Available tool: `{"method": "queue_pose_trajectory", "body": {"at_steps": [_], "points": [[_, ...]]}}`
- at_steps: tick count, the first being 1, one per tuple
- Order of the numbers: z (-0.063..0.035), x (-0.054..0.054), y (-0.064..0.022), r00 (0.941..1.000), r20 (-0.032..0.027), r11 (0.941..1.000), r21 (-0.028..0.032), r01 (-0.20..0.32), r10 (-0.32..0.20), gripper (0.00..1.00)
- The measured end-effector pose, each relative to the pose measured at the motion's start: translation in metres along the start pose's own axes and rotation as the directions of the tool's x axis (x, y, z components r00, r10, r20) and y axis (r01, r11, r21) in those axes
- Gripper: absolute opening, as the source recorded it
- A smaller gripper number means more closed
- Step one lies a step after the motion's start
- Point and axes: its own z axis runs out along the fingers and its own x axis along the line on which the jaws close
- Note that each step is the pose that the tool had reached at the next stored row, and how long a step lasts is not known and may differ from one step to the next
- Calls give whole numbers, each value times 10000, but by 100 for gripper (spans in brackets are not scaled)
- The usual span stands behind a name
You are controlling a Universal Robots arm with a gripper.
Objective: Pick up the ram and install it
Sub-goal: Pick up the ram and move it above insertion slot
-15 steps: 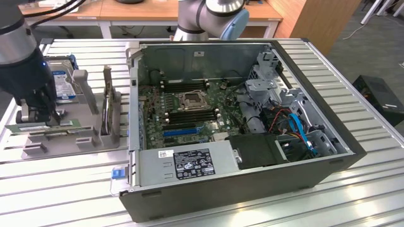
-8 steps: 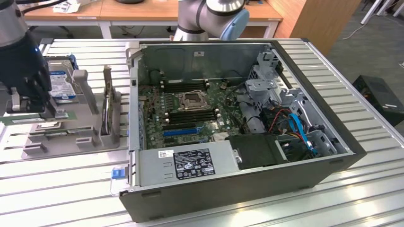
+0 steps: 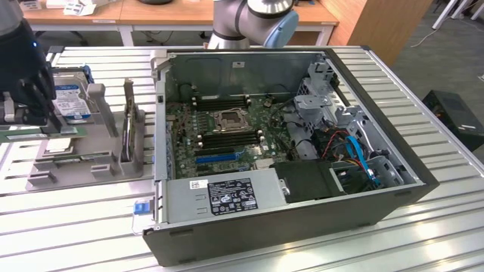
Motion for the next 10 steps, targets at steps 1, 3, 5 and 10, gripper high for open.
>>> {"method": "queue_pose_trajectory", "body": {"at_steps": [1, 3, 5, 10], "points": [[-26, -1, 1, 10000, 0, 10000, 0, 0, 0, 12], [-78, -2, 3, 10000, 0, 10000, 0, 0, 0, 12], [-131, -4, 6, 10000, 0, 10000, -1, 0, 0, 12], [-250, -8, 11, 10000, 0, 10000, -1, 0, 0, 12]]}}
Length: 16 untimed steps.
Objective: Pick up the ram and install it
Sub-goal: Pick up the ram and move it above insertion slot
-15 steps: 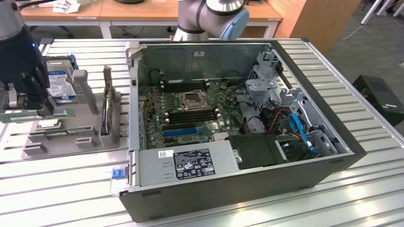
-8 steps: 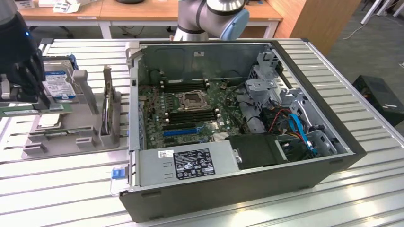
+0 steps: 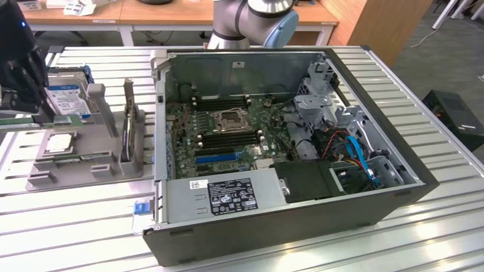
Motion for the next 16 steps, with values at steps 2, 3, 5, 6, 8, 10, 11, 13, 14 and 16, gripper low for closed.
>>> {"method": "queue_pose_trajectory", "body": {"at_steps": [2, 3, 5, 6, 8, 10, 11, 13, 14, 16], "points": [[-46, -1, 2, 10000, 0, 10000, 0, 0, 0, 12], [-69, -2, 3, 10000, 0, 10000, 0, 0, 0, 12], [-112, -3, 5, 10000, 1, 10000, 2, 0, 0, 12], [-136, -4, 6, 10000, 0, 10000, 1, 0, 0, 12], [-181, -6, 8, 10000, 1, 10000, 1, 0, 0, 12], [-225, -7, 10, 10000, 0, 10000, 1, 0, 0, 12], [-247, -8, 11, 10000, 0, 10000, 0, 0, 0, 12], [-293, -9, 14, 10000, 0, 10000, 1, 0, 0, 12], [-316, -10, 15, 10000, 1, 10000, 1, 0, 0, 12], [-360, -11, 16, 10000, 0, 10000, 0, 1, -1, 12]]}}
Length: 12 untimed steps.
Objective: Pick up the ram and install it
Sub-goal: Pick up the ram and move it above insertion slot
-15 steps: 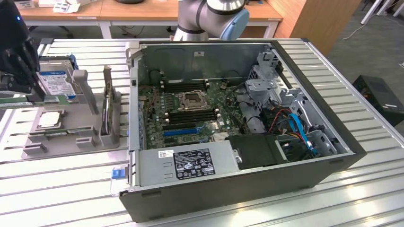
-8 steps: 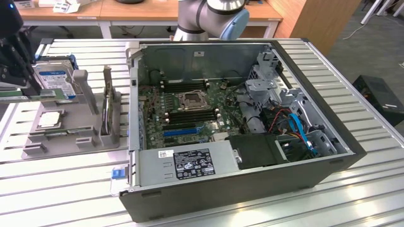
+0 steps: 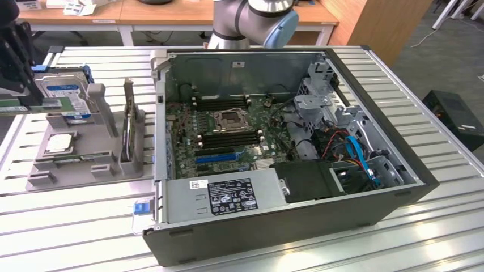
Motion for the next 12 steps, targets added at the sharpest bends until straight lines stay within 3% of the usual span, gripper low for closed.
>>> {"method": "queue_pose_trajectory", "body": {"at_steps": [8, 12], "points": [[-150, -5, 7, 10000, 0, 10000, 0, -1, 1, 12], [-154, -5, 7, 10000, 1, 10000, 2, 0, 0, 12]]}}
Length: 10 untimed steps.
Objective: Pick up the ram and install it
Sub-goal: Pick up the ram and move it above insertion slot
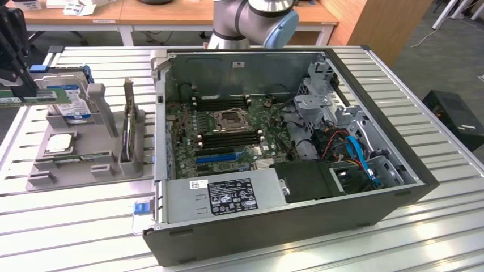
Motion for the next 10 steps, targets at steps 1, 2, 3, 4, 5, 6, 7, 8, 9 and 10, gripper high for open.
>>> {"method": "queue_pose_trajectory", "body": {"at_steps": [1, 2, 3, 4, 5, 6, 7, 8, 9, 10], "points": [[0, 0, 0, 10000, 0, 10000, -1, 0, 0, 12], [-1, 0, -1, 10000, -1, 10000, -1, 0, 0, 12], [-2, 0, -4, 10000, -2, 10000, -3, 1, -1, 12], [-4, 0, -10, 10000, -7, 10000, -4, 1, -1, 12], [-2, 0, -16, 10000, -9, 10000, -2, 2, -2, 12], [-2, 0, -23, 10000, -11, 10000, -2, 0, 0, 12], [-3, 0, -32, 10000, -11, 10000, -2, 0, 0, 12], [-3, -1, -42, 10000, -11, 10000, -1, -1, 1, 12], [-3, -1, -52, 10000, -10, 10000, 0, 0, 0, 12], [-4, -1, -63, 10000, -11, 10000, -1, -1, 1, 12]]}}
